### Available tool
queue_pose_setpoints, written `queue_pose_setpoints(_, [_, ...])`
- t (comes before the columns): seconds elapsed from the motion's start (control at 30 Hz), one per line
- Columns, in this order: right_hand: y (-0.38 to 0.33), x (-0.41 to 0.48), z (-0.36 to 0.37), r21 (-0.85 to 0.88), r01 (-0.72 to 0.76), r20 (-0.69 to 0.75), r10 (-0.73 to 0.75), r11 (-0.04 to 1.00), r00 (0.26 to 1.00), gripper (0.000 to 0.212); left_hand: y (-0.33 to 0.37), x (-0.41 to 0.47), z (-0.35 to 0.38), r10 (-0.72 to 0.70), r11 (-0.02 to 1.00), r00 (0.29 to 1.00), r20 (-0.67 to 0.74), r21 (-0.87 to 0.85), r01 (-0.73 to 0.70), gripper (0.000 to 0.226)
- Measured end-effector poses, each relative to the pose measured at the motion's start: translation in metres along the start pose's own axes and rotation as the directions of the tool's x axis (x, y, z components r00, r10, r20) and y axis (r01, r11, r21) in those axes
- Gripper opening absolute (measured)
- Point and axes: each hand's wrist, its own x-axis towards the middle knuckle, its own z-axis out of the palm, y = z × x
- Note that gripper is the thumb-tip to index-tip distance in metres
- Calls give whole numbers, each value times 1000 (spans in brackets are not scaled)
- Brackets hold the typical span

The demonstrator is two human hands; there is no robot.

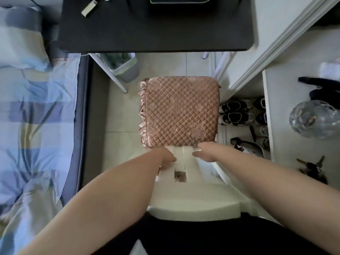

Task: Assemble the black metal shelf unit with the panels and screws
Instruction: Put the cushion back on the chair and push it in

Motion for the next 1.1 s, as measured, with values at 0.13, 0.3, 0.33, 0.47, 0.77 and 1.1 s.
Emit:
queue_pose_setpoints(0.13, [-19,6,6,263,-119,114,91,957,989,55,-7,7,3,-20,992,997,69,-119,28,45])
queue_pose_setpoints(0.3, [-35,11,21,669,-346,261,228,658,938,26,-25,11,13,-81,744,940,331,-607,278,39])
queue_pose_setpoints(0.33, [-33,9,24,718,-404,325,240,567,915,26,-28,10,14,-71,728,939,337,-626,280,37])
queue_pose_setpoints(0.47, [-31,-2,30,805,-520,484,190,285,854,23,-28,6,11,-54,750,958,280,-622,224,25])
queue_pose_setpoints(0.77, [-57,4,22,792,-442,351,278,422,894,24,-37,16,-12,-21,778,981,195,-612,139,37])
queue_pose_setpoints(1.1, [-58,9,-32,755,-317,174,291,574,941,21,-16,7,-48,68,812,994,84,-584,-6,47])
